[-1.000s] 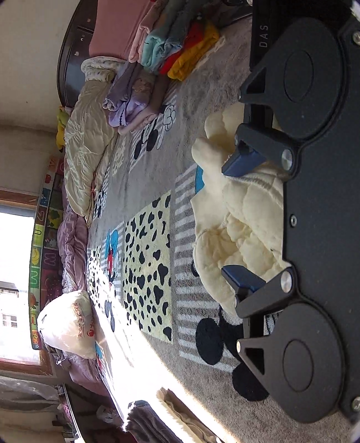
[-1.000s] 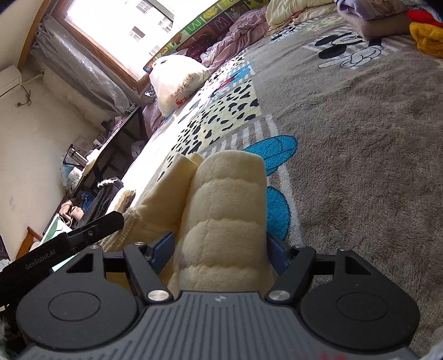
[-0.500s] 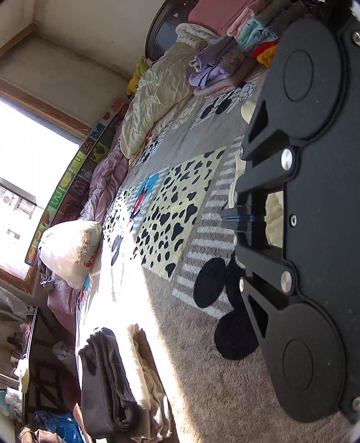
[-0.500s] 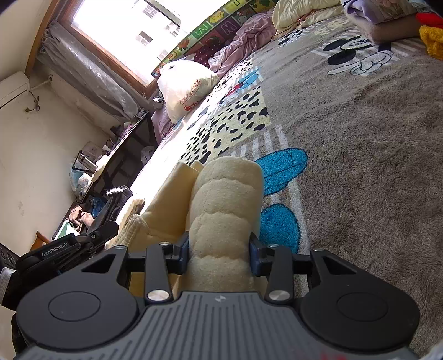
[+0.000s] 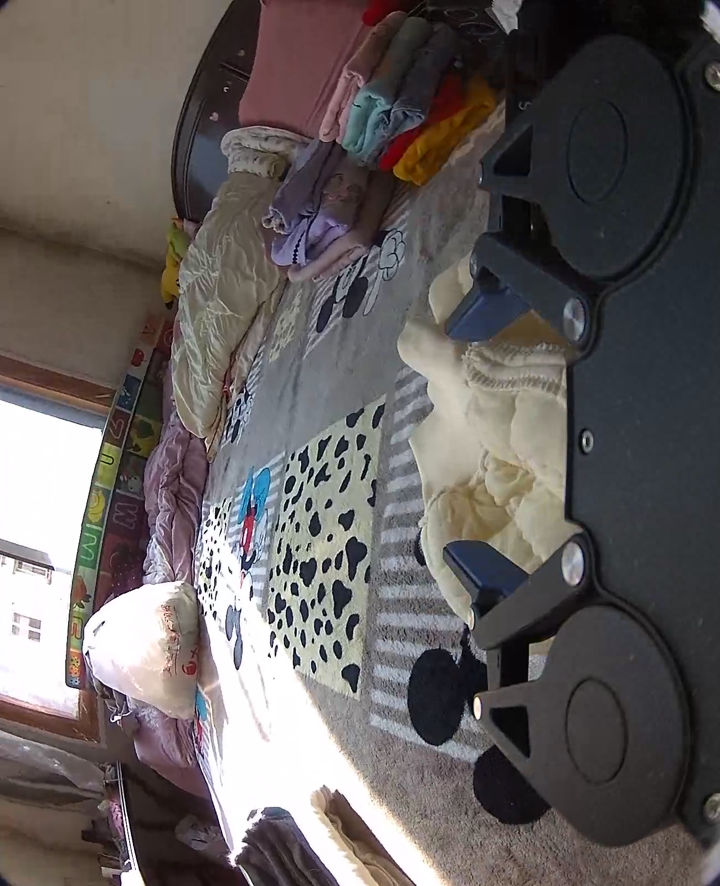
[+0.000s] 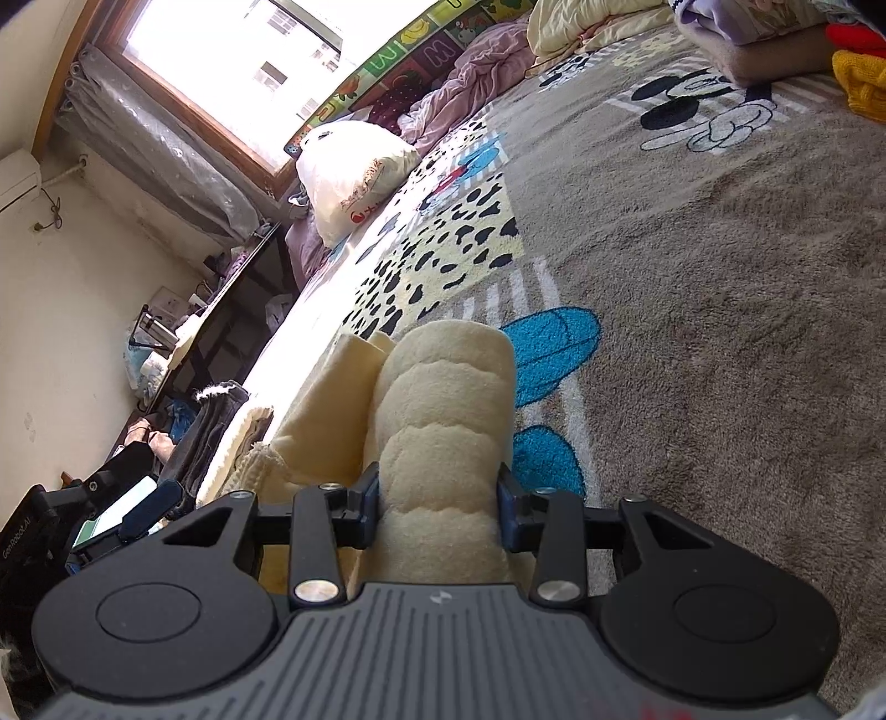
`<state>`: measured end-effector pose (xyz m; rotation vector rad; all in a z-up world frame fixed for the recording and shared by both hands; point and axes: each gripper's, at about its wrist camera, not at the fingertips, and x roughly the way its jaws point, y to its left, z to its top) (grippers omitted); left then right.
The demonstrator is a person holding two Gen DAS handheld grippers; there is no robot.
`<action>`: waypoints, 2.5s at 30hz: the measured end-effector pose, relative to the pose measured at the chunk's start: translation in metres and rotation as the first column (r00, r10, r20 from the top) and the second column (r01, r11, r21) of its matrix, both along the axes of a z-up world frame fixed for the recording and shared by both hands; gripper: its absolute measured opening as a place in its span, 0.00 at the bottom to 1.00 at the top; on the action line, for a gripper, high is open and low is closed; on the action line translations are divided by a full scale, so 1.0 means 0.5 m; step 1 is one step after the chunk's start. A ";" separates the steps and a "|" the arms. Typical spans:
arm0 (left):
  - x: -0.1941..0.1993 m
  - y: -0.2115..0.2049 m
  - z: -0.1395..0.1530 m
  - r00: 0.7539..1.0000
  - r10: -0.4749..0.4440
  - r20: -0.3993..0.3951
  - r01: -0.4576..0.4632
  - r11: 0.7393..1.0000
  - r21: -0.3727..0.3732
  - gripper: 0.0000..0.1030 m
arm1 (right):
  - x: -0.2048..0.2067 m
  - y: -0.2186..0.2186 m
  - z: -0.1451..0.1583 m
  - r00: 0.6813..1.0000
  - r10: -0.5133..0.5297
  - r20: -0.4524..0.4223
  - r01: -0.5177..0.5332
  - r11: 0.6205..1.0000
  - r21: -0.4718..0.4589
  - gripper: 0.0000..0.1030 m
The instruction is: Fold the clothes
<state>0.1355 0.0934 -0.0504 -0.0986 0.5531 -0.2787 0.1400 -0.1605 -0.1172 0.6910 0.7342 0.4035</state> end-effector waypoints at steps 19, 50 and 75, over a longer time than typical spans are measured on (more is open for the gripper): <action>0.000 0.137 -0.001 0.979 0.205 0.015 -0.189 0.927 -0.323 0.17 | 0.001 0.003 0.056 0.993 -0.019 0.113 0.022 0.999 -0.030 0.34; -0.014 0.269 -0.048 0.884 0.368 -0.286 -0.458 0.804 -0.380 0.61 | 0.052 -0.042 0.032 0.982 -0.152 0.114 0.182 0.926 -0.331 0.56; 0.163 0.203 -0.067 0.963 0.268 0.043 -0.223 0.872 -0.436 0.12 | 0.097 -0.092 0.035 0.952 -0.159 0.261 0.231 0.934 -0.273 0.38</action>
